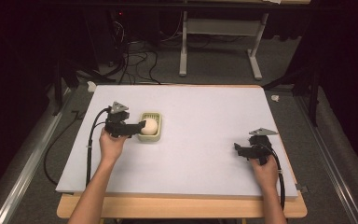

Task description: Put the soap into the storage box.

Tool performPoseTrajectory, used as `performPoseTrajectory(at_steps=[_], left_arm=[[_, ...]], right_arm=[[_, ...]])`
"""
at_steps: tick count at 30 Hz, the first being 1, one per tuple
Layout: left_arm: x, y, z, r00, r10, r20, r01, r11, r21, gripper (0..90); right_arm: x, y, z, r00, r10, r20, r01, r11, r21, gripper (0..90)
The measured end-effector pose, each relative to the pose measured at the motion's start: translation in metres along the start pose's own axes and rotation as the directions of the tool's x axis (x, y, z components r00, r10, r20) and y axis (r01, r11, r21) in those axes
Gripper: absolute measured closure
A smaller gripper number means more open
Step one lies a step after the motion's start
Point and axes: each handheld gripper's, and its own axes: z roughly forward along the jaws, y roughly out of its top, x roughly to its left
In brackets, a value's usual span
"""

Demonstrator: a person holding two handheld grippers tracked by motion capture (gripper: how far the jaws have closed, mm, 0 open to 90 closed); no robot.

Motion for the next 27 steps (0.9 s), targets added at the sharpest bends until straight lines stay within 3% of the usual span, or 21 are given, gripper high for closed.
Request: performPoseTrajectory(at_steps=[7,27], left_arm=[[0.0,-0.004,-0.008,0.9999,0.017,0.0,-0.017,0.9998,0.007,20.4],[0.011,-0.024,-0.034,0.9998,-0.017,-0.006,0.017,0.9998,-0.012,20.2]], right_arm=[[0.0,0.0,0.0,1.0,-0.001,0.0,0.001,1.0,0.0,20.1],[0.0,0.0,0.0,1.0,0.0,0.0,0.0,1.0,0.0,20.1]])
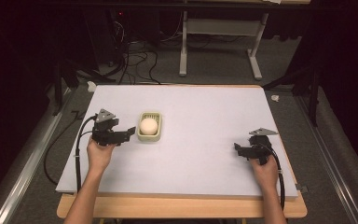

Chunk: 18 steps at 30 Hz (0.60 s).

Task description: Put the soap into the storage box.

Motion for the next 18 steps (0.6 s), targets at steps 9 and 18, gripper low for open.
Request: performPoseTrajectory(at_steps=[9,18], left_arm=[[0.001,-0.008,-0.006,1.0,0.0,-0.001,0.0,1.0,0.004,20.1],[0.003,-0.018,-0.009,1.0,-0.008,-0.002,0.008,0.9998,0.018,20.0]], right_arm=[[0.0,0.0,0.0,1.0,-0.003,0.0,0.003,1.0,0.0,20.1],[0.0,0.0,0.0,1.0,-0.004,0.001,0.004,1.0,-0.001,20.1]])
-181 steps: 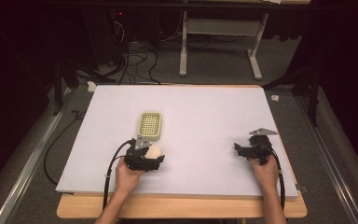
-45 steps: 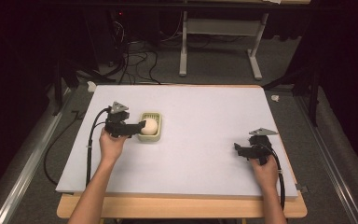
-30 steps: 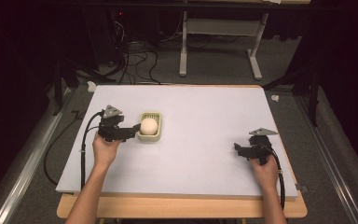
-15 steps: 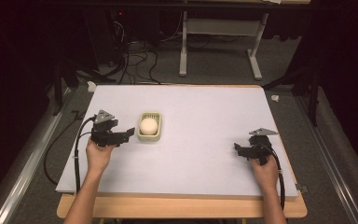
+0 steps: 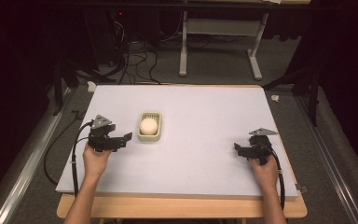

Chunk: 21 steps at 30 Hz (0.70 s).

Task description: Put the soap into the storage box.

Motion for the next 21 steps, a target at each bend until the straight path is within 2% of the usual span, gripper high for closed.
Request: performPoseTrajectory(at_steps=[14,21], left_arm=[[0.001,-0.019,0.0,0.9999,-0.016,0.004,0.016,0.9996,0.023,20.0],[0.004,-0.028,0.001,0.9997,-0.022,-0.014,0.022,0.999,0.039,20.0]], right_arm=[[0.0,0.0,0.0,1.0,-0.001,0.001,0.001,1.0,-0.001,20.1],[0.0,0.0,0.0,1.0,-0.002,0.001,0.002,1.0,-0.001,20.1]])
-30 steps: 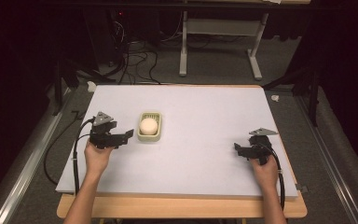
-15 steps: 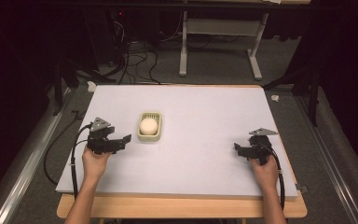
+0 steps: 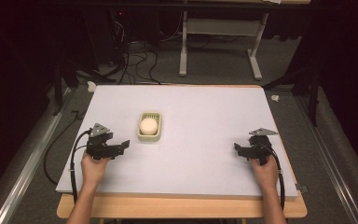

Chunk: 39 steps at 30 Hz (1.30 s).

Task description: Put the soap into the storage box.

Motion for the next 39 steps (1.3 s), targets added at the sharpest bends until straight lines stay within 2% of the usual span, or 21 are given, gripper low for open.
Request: performPoseTrajectory(at_steps=[5,18,28,39], left_arm=[[0.002,-0.006,0.002,0.9998,0.001,-0.019,-0.001,0.9998,0.019,19.9],[0.007,-0.018,0.006,0.9994,-0.025,-0.026,0.025,0.999,0.036,20.0],[0.007,-0.02,0.013,0.9986,-0.012,-0.052,0.015,0.9978,0.064,19.8],[0.011,-0.025,0.021,0.9967,-0.017,-0.079,0.023,0.9969,0.076,20.0]], right_arm=[[0.0,0.0,0.0,1.0,0.0,0.0,0.0,1.0,0.0,20.1],[0.0,0.0,0.0,1.0,-0.001,0.0,0.001,1.0,0.0,20.1],[0.0,0.0,0.0,1.0,-0.002,0.001,0.002,1.0,-0.001,20.1],[0.0,0.0,0.0,1.0,-0.002,0.001,0.002,1.0,-0.001,20.1]])
